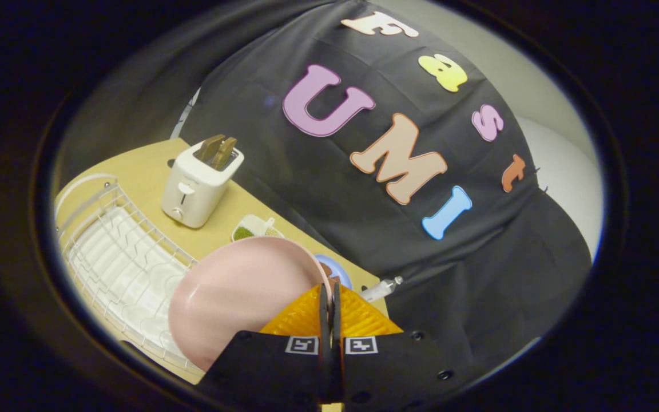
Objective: Take the plate from the dish rack, then take the spoon from the basket and place it into the plate.
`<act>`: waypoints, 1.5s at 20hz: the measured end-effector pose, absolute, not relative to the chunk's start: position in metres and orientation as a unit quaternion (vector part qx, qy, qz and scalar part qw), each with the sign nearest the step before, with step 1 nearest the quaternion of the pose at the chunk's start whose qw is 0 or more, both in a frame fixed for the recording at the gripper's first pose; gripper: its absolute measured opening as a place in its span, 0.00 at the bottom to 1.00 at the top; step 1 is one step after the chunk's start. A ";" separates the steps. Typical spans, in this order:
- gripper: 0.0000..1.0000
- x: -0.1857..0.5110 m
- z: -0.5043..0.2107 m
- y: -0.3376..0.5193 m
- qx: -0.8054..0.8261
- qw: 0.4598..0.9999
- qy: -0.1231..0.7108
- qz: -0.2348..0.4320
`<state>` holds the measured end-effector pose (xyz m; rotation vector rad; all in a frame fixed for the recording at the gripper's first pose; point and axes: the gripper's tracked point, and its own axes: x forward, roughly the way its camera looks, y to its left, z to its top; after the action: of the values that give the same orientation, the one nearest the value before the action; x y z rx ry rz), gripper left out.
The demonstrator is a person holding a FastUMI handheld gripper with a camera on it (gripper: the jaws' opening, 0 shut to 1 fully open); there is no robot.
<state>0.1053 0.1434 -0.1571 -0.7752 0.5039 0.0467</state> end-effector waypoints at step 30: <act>0.03 0.012 -0.127 -0.075 -0.275 0.927 0.257 -0.013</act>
<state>0.0120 -0.0750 -0.1273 -0.5632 0.5266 -0.0266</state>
